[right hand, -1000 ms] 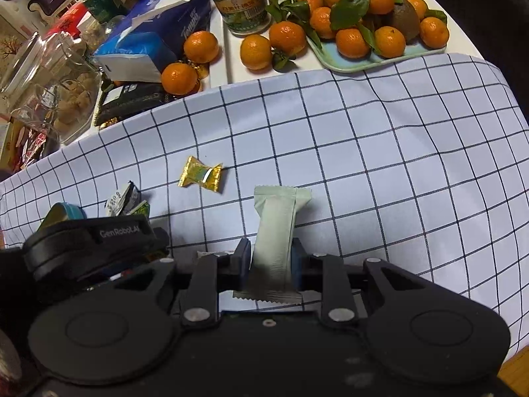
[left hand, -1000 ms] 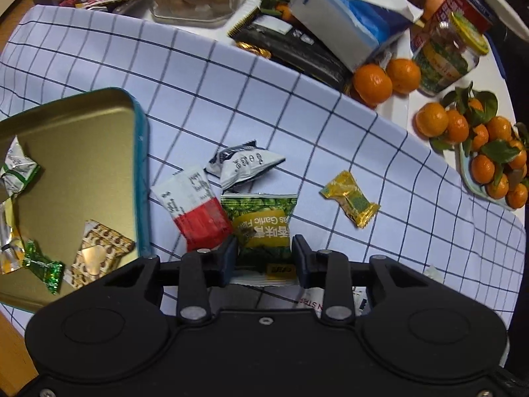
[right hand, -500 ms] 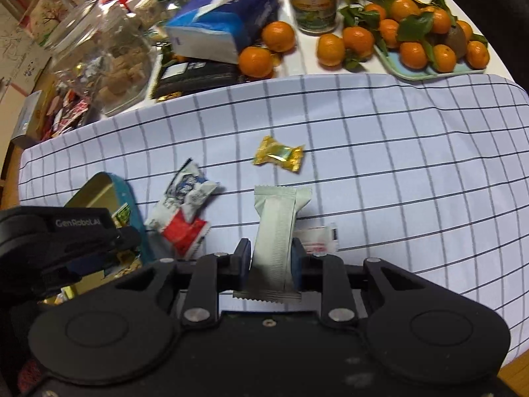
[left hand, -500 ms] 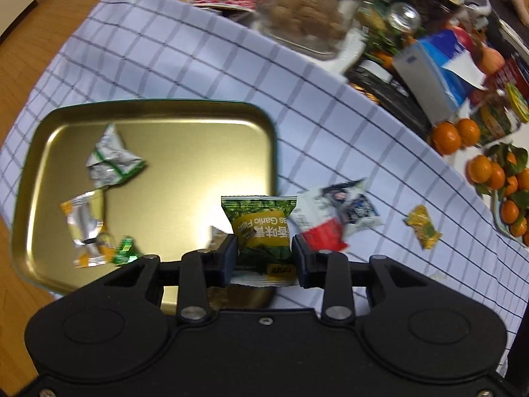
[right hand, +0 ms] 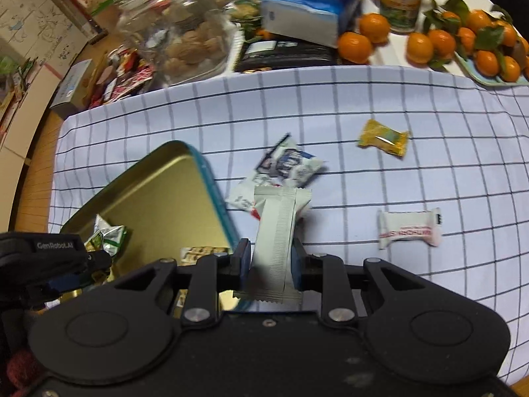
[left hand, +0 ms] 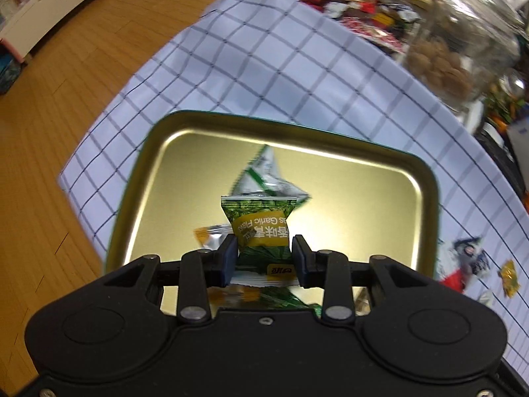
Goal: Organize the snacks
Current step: 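Carry the green garlic pack left and pale green bar right over the gold tray, then open both grippers to drop the pack and bar into the tray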
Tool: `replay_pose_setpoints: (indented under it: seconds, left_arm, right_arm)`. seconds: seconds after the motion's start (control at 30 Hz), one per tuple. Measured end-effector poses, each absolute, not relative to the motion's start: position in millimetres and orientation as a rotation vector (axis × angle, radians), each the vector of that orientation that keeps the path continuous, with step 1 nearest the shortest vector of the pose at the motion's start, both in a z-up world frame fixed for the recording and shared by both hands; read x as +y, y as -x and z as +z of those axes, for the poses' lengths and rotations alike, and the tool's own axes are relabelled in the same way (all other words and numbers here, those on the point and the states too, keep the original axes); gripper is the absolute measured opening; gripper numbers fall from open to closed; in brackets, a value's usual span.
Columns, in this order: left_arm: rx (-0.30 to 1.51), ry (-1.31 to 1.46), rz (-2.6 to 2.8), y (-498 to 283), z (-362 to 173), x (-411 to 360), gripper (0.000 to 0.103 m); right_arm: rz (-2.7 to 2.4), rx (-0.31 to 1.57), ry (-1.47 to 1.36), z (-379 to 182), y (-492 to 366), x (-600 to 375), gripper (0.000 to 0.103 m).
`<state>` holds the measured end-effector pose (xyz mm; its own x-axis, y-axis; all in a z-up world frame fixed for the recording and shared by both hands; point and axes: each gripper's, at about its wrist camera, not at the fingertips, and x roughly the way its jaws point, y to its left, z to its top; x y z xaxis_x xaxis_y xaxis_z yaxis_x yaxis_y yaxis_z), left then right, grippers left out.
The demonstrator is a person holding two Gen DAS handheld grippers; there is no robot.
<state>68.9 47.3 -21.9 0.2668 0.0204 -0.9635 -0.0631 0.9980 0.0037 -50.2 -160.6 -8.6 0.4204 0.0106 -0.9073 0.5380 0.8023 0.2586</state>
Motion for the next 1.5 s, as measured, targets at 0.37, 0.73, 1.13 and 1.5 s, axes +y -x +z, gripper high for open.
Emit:
replay_pose_setpoints:
  seconds: [0.37,0.73,1.13,1.5]
  left_arm:
    - [1.312,0.065,0.146,-88,-28,89,0.044]
    - [1.305,0.051,0.154,-92,-28,107,0.049]
    - [1.335,0.017,0.098,-91,-31,99,0.049]
    - [1.392,-0.024,0.064,-88,-39,88,0.049]
  right_arm:
    - [-0.257,1.124,-0.51,-15,12,-113,0.027]
    - [-0.222,1.124,-0.489,-22,-6,-84,0.027]
    - [-0.203,1.109,-0.455,-22,-14,-73,0.041]
    - [-0.215,1.162,-0.404,-26,-14,-72,0.041]
